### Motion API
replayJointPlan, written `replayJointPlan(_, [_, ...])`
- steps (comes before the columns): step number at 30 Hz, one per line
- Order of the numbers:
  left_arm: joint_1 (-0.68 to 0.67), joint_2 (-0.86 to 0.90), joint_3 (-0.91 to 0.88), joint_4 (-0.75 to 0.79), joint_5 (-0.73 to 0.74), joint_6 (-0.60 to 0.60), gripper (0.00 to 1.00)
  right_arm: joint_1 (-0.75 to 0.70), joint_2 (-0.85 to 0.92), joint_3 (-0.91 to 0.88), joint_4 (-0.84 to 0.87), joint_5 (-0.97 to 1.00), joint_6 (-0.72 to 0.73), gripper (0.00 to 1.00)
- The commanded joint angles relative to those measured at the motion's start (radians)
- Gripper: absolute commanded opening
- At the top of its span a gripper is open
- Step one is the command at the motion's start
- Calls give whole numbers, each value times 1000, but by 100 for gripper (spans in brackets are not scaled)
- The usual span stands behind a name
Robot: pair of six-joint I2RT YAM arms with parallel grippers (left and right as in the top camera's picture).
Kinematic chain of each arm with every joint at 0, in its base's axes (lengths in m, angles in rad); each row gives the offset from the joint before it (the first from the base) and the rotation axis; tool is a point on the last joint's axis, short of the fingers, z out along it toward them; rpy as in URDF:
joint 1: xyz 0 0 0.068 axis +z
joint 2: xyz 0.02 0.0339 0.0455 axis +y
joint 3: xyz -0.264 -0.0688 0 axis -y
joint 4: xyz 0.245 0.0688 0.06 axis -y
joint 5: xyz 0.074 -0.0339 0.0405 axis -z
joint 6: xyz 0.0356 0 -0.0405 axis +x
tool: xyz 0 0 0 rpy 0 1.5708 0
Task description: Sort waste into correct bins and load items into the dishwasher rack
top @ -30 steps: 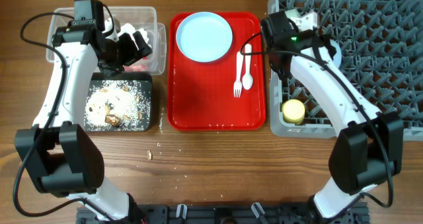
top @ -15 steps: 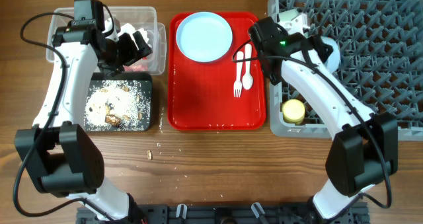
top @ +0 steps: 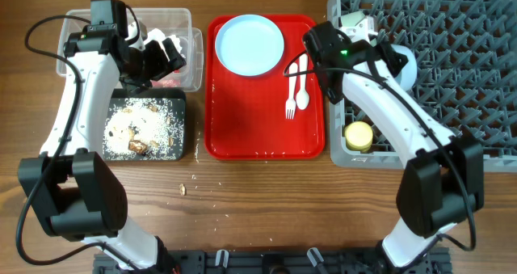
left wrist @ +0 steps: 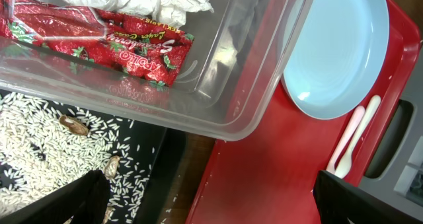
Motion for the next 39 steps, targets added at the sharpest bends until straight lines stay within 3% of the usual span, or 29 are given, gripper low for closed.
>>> replayJointPlan(1, [5, -3, 4, 0, -6, 2, 100, 3, 51, -3, 1, 8, -37, 4])
replayJointPlan(7, [5, -4, 4, 0, -6, 2, 100, 41, 58, -3, -6, 5, -76, 4])
replayJointPlan(10, [5, -4, 4, 0, -6, 2, 100, 88, 58, -3, -6, 4, -99, 9])
replayJointPlan(15, [5, -4, 4, 0, -6, 2, 100, 127, 58, -3, -6, 4, -99, 26])
replayJointPlan(18, [5, -4, 4, 0, -6, 2, 100, 129, 58, -3, -5, 4, -117, 46])
replayJointPlan(19, [5, -3, 4, 0, -6, 2, 100, 129, 58, -3, 0, 3, -117, 57])
replayJointPlan(22, [5, -4, 4, 0, -6, 2, 100, 129, 58, -2, 14, -76, -154, 68])
replayJointPlan(32, [5, -3, 4, 0, -6, 2, 100, 128, 38, 39, 146, -261, -202, 80])
replayJointPlan(39, [5, -3, 4, 0, -6, 2, 100, 114, -24, 52, 442, -356, -319, 84])
